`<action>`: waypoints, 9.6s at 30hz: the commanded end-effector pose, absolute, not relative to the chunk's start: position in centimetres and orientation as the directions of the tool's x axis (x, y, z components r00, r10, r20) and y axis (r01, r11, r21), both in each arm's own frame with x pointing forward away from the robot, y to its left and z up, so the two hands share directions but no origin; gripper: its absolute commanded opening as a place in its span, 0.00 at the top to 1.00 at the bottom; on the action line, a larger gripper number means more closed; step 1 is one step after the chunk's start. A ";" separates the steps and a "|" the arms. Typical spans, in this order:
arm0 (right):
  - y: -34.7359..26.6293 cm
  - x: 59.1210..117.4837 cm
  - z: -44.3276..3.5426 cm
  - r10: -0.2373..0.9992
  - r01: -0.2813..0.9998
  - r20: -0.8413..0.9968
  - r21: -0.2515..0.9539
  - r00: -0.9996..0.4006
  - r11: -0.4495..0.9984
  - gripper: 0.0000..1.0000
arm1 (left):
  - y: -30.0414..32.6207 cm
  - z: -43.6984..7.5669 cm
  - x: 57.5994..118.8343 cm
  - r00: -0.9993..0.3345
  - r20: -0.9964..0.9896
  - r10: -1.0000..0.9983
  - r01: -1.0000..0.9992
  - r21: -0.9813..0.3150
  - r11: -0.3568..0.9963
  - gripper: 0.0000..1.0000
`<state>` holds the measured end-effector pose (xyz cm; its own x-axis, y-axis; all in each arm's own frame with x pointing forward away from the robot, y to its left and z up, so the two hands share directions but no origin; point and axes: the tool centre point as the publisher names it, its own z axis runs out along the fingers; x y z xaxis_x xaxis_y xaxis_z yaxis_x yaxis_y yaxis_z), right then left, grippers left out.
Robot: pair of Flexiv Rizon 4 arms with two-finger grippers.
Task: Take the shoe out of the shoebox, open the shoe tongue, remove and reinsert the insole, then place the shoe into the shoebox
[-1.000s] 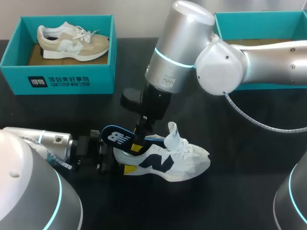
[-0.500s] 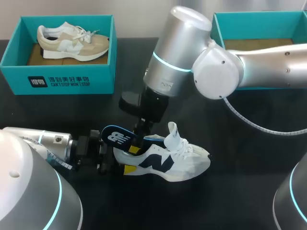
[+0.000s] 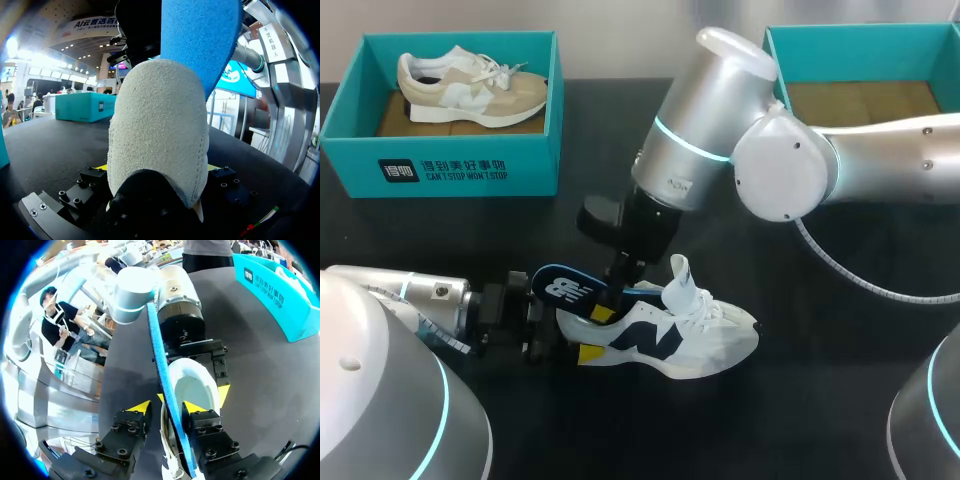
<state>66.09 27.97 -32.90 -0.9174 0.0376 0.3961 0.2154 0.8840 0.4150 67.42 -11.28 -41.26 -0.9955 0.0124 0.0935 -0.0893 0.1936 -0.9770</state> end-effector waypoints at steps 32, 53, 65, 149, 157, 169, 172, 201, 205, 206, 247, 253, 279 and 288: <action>31.2 68.0 -24.1 -0.037 0.226 0.351 0.675 -0.936 0.702 1.00 | -11.2 -41.5 67.5 -0.996 0.094 0.010 -0.090 -0.977 0.194 1.00; 30.0 68.3 -19.1 -0.062 0.236 0.325 0.794 -0.944 0.560 1.00 | -11.2 -41.5 67.5 -0.996 0.094 0.010 -0.090 -0.977 0.194 1.00; 26.9 71.4 -11.3 -0.173 0.237 0.328 0.884 -0.929 0.403 1.00 | -11.2 -41.5 67.5 -0.996 0.094 0.010 -0.090 -0.977 0.194 1.00; 13.9 60.7 -5.0 0.039 0.517 0.515 0.852 -0.856 0.086 1.00 | -11.2 -41.5 67.5 -0.996 0.094 0.010 -0.090 -0.977 0.194 1.00; 13.8 59.4 -3.9 0.066 0.519 0.515 0.849 -0.854 0.096 1.00 | -11.2 -41.5 67.5 -0.996 0.094 0.010 -0.090 -0.977 0.194 1.00; 13.4 58.6 -4.2 0.074 0.529 0.524 0.844 -0.849 0.088 1.00 | -11.2 -41.5 67.5 -0.996 0.094 0.010 -0.090 -0.977 0.194 1.00; 13.4 58.6 -4.2 0.074 0.529 0.524 0.844 -0.849 0.088 1.00 | -11.2 -41.5 67.5 -0.996 0.094 0.010 -0.090 -0.977 0.194 1.00; 13.4 58.6 -4.2 0.074 0.529 0.524 0.844 -0.849 0.088 1.00 | -7.9 -40.9 67.2 -0.996 0.089 -0.020 -0.092 -0.973 0.211 0.00; 13.4 58.6 -4.2 0.074 0.529 0.524 0.844 -0.849 0.088 1.00 | -7.8 -40.9 66.5 -0.997 0.078 0.003 -0.076 -0.972 0.223 0.00; 13.4 58.6 -4.2 0.074 0.529 0.524 0.844 -0.849 0.088 1.00 | -7.8 -40.9 66.4 -0.997 0.077 0.009 -0.072 -0.971 0.227 0.00; 13.4 58.6 -4.2 0.074 0.529 0.524 0.844 -0.849 0.088 1.00 | -3.6 -40.0 67.3 -0.999 -0.008 -0.040 -0.022 -0.725 0.689 0.00; 13.4 58.6 -4.2 0.074 0.529 0.524 0.844 -0.849 0.088 1.00 | -3.6 -40.0 67.3 -0.999 -0.008 -0.040 -0.022 -0.725 0.689 0.00; 13.4 58.6 -4.2 0.074 0.529 0.524 0.844 -0.849 0.088 1.00 | -4.1 -37.5 66.6 -0.999 -0.007 0.036 0.036 -0.339 0.940 0.00; 13.4 58.6 -4.2 0.074 0.529 0.524 0.844 -0.849 0.088 1.00 | -3.9 -37.2 67.0 -0.997 0.005 0.071 0.069 -0.181 0.981 0.00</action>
